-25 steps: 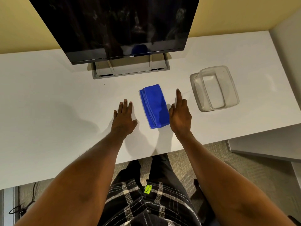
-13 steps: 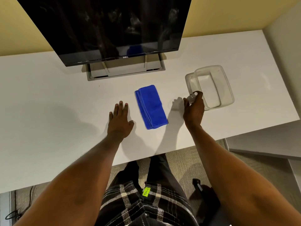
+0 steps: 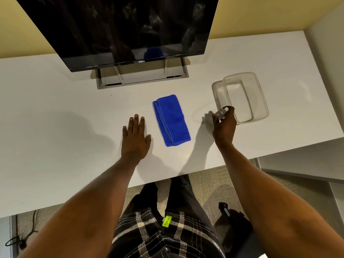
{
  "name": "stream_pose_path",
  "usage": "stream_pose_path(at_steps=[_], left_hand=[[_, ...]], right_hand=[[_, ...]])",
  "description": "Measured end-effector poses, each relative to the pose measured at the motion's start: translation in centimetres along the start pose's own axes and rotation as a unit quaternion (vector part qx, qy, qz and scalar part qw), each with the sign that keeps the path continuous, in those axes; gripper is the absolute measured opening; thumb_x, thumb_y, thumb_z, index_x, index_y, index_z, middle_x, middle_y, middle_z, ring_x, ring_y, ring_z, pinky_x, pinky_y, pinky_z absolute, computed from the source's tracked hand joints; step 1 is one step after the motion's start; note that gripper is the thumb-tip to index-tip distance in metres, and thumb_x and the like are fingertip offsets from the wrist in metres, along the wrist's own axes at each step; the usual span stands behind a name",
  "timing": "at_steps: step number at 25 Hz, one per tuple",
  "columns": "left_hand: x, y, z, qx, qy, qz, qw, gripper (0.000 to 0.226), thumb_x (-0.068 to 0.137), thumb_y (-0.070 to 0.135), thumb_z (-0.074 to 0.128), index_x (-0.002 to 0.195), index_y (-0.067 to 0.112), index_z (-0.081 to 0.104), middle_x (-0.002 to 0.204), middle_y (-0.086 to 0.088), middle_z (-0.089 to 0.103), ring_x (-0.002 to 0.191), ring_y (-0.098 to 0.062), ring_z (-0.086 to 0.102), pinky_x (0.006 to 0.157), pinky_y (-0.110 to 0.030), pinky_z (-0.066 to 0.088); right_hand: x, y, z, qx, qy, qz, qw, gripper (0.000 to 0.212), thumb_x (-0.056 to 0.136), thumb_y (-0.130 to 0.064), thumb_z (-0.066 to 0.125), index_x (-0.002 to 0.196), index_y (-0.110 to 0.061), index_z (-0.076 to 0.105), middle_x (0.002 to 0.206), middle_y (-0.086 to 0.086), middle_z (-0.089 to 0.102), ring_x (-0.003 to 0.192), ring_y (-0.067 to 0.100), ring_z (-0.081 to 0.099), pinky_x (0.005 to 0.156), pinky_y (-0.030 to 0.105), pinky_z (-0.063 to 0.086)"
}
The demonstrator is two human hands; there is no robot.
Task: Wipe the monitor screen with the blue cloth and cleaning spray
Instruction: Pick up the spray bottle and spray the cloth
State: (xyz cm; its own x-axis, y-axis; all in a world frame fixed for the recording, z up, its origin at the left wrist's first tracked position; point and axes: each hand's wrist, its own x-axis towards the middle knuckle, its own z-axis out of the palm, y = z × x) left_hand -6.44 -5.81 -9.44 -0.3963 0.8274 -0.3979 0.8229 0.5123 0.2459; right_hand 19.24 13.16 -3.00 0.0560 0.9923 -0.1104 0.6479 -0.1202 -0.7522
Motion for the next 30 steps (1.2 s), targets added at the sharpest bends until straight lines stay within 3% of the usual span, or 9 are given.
stream_pose_path(at_steps=[3,7,10,12,16,18,20,24,30], left_hand=[[0.0,0.1,-0.1,0.002,-0.004,-0.003,1.0,0.075,0.111,0.045,0.03,0.166,0.018,-0.012,0.175,-0.007,-0.019,0.163,-0.026,-0.014,0.133,-0.05,0.002],[-0.1,0.2,0.1,0.001,0.002,-0.005,1.0,0.074,0.111,0.045,0.029,0.167,0.018,-0.011,0.175,-0.007,-0.017,0.163,-0.026,-0.013,0.133,-0.05,0.002],[-0.1,0.2,0.0,0.0,-0.002,-0.005,1.0,0.074,0.11,0.045,0.029,0.167,0.018,-0.011,0.175,-0.007,-0.017,0.163,-0.027,-0.014,0.133,-0.05,0.001],[-0.1,0.2,-0.1,0.002,-0.005,-0.005,1.0,0.074,0.111,0.045,0.029,0.167,0.018,-0.011,0.175,-0.007,-0.018,0.163,-0.027,-0.014,0.133,-0.05,0.001],[-0.1,0.3,-0.2,0.002,-0.008,-0.008,1.0,0.074,0.111,0.045,0.029,0.167,0.018,-0.011,0.175,-0.008,-0.018,0.163,-0.027,-0.014,0.133,-0.051,0.002],[-0.1,0.4,-0.1,0.003,-0.005,-0.008,1.0,0.074,0.111,0.045,0.029,0.167,0.018,-0.011,0.175,-0.008,-0.018,0.163,-0.027,-0.013,0.133,-0.051,0.002],[-0.1,0.4,0.1,0.001,-0.004,-0.01,1.0,0.074,0.11,0.045,0.029,0.167,0.018,-0.01,0.175,-0.008,-0.017,0.163,-0.028,-0.013,0.133,-0.051,0.003],[0.0,0.4,0.2,-0.002,-0.003,-0.014,1.0,0.075,0.11,0.044,0.031,0.167,0.018,-0.011,0.175,-0.008,-0.018,0.163,-0.027,-0.013,0.133,-0.051,0.002],[0.0,0.7,-0.3,-0.013,-0.013,-0.019,1.0,0.074,0.111,0.046,0.029,0.167,0.018,-0.011,0.175,-0.007,-0.019,0.163,-0.027,-0.015,0.132,-0.05,0.0]], right_hand=[[-0.3,-0.3,-0.4,0.009,-0.002,-0.001,1.0,0.023,0.096,0.001,0.065,0.11,-0.011,0.051,0.094,-0.005,0.059,0.08,-0.016,0.056,0.071,0.008,0.046],[-0.8,-0.8,-0.8,0.025,-0.015,0.015,0.999,0.025,0.096,0.001,0.065,0.114,-0.008,0.051,0.103,0.005,0.061,0.081,-0.007,0.057,0.066,0.001,0.043],[-1.2,-0.4,-0.9,0.026,-0.009,-0.005,1.0,0.024,0.095,-0.001,0.065,0.11,-0.012,0.05,0.1,0.004,0.063,0.085,0.0,0.059,0.07,0.008,0.048],[-1.4,0.0,-1.0,0.024,-0.011,-0.011,1.0,0.03,0.092,-0.003,0.069,0.111,-0.018,0.049,0.103,-0.002,0.063,0.094,0.007,0.062,0.084,0.018,0.053],[-3.3,1.3,-0.9,-0.007,0.0,0.013,1.0,0.061,0.093,-0.013,0.074,0.144,-0.016,0.041,0.142,0.004,0.055,0.132,0.02,0.053,0.112,0.034,0.045],[-5.2,1.8,-0.6,-0.054,0.037,0.039,0.997,0.062,0.093,-0.018,0.074,0.146,-0.013,0.042,0.141,0.006,0.054,0.132,0.024,0.052,0.111,0.038,0.045],[-7.3,2.3,0.1,-0.141,0.049,0.013,0.989,0.048,0.093,-0.021,0.075,0.134,-0.011,0.052,0.128,0.007,0.058,0.12,0.029,0.057,0.102,0.043,0.049],[-9.8,1.0,2.8,-0.187,-0.03,-0.083,0.978,0.02,0.1,-0.027,0.065,0.115,-0.015,0.059,0.111,0.004,0.061,0.102,0.025,0.059,0.089,0.044,0.052],[-5.0,-4.4,7.9,-0.137,-0.121,-0.056,0.982,0.038,0.105,-0.031,0.055,0.136,-0.01,0.054,0.132,0.01,0.06,0.119,0.028,0.06,0.094,0.041,0.054]])
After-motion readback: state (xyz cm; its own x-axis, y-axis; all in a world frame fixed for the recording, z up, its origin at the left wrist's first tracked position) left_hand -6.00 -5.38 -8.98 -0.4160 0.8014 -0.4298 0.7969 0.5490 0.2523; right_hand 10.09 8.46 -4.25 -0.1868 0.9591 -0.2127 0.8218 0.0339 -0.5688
